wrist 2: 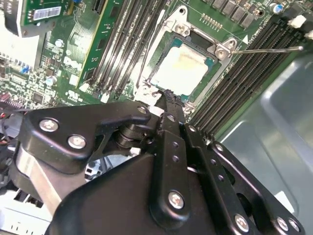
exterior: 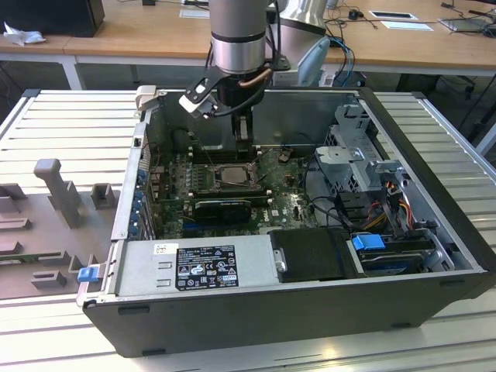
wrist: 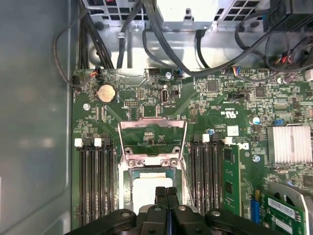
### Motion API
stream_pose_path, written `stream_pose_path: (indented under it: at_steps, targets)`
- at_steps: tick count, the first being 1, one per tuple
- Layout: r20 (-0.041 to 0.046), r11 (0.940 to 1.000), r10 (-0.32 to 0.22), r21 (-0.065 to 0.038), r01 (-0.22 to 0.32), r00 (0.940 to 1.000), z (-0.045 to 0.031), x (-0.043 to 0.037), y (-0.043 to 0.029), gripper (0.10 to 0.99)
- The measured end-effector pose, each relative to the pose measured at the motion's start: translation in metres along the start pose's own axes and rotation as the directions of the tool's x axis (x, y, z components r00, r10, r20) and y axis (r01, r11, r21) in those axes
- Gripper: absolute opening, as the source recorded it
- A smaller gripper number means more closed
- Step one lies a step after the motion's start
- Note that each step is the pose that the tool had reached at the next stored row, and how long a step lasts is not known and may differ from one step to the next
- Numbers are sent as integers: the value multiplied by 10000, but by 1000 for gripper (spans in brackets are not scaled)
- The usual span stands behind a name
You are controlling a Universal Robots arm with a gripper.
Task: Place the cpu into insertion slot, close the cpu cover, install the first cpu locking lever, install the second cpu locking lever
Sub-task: 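Close the cpu cover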
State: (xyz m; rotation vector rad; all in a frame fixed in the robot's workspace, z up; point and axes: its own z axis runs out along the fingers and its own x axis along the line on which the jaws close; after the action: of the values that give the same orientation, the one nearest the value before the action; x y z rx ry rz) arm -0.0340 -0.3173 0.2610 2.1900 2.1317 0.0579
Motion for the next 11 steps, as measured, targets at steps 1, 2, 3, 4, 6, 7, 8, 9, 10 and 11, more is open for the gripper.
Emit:
stream_pose_path:
  at_steps: [1,2,3,4,6,7,8,9,10,11]
  targets:
    - [0,10000,-1,0,1,10000,-25,-1,2,106]
    - [0,10000,-1,1,1,10000,-39,-2,3,106]
    - [1,10000,-2,1,2,10000,-49,-2,6,106]
    - [-1,10000,-3,1,3,10000,-53,-2,10,106]
    - [-2,10000,-1,-1,1,10000,-57,-1,44,106]
    - [0,10000,-2,1,2,10000,-61,-1,52,106]
    - [0,10000,-1,0,1,10000,-86,-2,58,106]
    - [0,10000,0,0,0,10000,-121,-3,61,106]
    - [0,10000,0,0,0,10000,-134,-3,62,106]
    - [1,10000,-1,0,1,10000,-145,-4,63,106]
